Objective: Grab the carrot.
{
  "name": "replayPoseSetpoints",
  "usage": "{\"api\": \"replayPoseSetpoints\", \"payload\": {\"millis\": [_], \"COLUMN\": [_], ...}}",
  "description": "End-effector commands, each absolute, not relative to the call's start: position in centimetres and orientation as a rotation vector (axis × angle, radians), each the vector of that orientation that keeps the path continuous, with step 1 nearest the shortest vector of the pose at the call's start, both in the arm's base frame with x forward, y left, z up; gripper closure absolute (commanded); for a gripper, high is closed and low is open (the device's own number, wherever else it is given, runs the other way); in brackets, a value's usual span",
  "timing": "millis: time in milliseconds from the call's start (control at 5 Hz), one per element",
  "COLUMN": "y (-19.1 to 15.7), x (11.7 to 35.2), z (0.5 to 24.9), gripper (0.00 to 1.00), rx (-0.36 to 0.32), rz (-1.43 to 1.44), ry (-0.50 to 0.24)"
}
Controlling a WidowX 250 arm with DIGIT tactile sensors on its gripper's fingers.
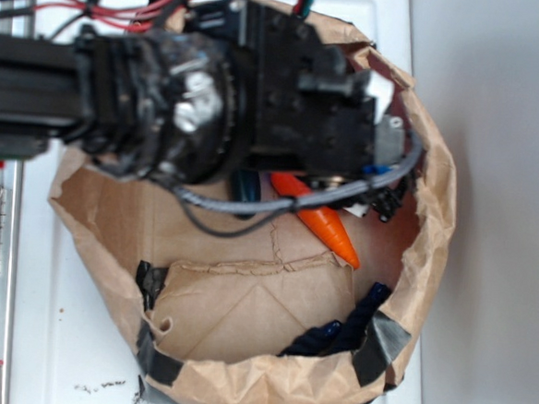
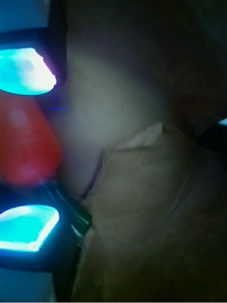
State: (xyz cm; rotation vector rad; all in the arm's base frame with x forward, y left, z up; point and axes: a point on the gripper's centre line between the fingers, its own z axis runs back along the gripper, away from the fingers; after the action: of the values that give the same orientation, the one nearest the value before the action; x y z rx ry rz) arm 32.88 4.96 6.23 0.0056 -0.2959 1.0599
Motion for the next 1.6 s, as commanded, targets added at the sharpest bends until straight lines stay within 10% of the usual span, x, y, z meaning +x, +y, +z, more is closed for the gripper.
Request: {"api": "replayPoseSetpoints", "payload": {"millis": [0,800,1000,1200,1400], "y": [5.8,4.6,4.8,5.4,6.4], "x": [32.9,32.8,32.7,32.4,31.9], "z": [7.3,4.3,5.4,7.1,10.2], "gripper": [0.00,0.00,0.61,1.00,0.00], "rx": [0.009,0.095,0.065,0.030,-0.062], "rz": [1.046,1.074,1.083,1.118,1.131], "ry": [-0.376,-0.370,-0.360,-0.374,-0.374]}}
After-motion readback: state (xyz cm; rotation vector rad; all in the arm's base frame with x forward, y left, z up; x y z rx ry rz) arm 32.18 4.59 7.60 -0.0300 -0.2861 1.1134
